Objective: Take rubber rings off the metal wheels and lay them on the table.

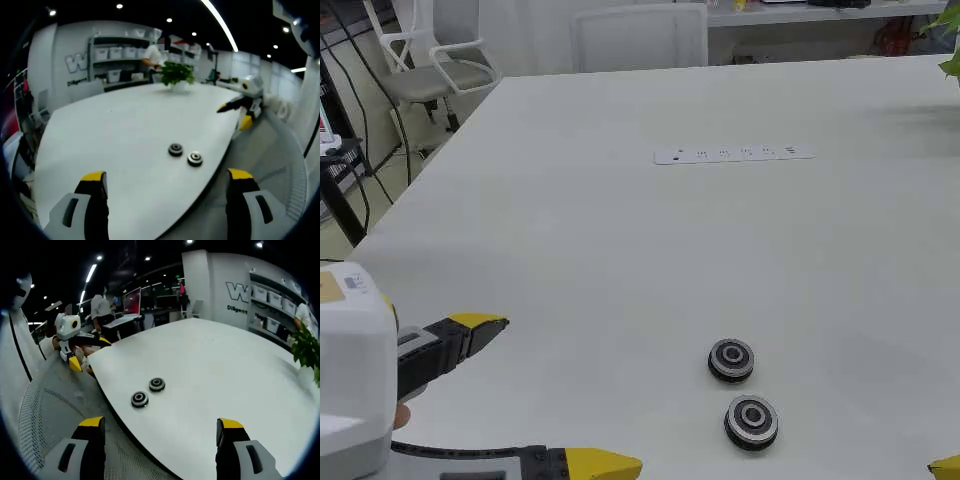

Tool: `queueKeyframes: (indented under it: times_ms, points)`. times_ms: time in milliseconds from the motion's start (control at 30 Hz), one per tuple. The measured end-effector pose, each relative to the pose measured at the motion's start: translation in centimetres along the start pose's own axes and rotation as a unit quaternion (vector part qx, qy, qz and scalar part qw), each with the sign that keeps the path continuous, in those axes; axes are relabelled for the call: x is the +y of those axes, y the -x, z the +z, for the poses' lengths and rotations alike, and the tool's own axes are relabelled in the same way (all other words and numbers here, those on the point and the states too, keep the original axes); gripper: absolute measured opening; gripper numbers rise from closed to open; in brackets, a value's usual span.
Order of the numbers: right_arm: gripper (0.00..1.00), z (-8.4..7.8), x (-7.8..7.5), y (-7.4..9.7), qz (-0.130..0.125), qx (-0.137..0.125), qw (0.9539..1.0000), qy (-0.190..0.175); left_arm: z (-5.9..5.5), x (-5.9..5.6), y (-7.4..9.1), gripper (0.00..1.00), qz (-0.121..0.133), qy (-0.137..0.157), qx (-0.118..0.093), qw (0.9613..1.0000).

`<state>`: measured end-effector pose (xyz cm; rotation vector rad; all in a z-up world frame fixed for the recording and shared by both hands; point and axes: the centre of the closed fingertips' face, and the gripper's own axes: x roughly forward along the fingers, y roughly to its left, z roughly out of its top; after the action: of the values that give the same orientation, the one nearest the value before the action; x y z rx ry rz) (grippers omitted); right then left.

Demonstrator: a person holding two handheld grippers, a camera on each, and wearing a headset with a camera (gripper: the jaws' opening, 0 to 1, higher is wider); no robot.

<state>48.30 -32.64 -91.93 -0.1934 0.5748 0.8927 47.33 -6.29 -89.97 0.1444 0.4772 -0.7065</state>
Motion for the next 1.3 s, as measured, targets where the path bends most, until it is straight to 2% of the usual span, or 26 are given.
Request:
queueKeyframes:
  times_ms: [100,200,300,400,800,1000,1300]
  points:
    - [0.87,0.3,0.9,0.0,0.01,-0.002,0.9999,0.002,0.1,0.0,0.2,0.99,0.0,0.006,-0.007,1.0]
    - [0.87,0.3,1.3,0.1,0.006,0.0,1.0,0.007,0.2,-0.2,0.4,0.97,-0.002,0.009,-0.015,0.9999]
    - [0.87,0.4,1.5,0.2,0.007,-0.003,1.0,0.003,0.8,-0.4,0.7,0.96,-0.006,0.012,-0.032,0.9994]
    - [0.87,0.3,1.7,0.3,0.003,0.0,1.0,0.006,0.8,-0.2,0.8,0.95,-0.002,0.019,-0.036,0.9992]
    - [0.87,0.1,2.0,0.5,0.003,0.001,1.0,0.006,0.5,-0.6,1.0,0.95,-0.001,0.01,-0.026,0.9996]
    - [0.87,0.1,2.1,0.5,0.006,0.0,1.0,0.003,0.7,-0.7,1.0,0.95,0.003,0.006,-0.027,0.9996]
    - [0.86,0.1,2.2,0.6,0.007,-0.002,1.0,0.001,0.5,-1.0,0.6,0.96,-0.002,-0.004,-0.015,0.9999]
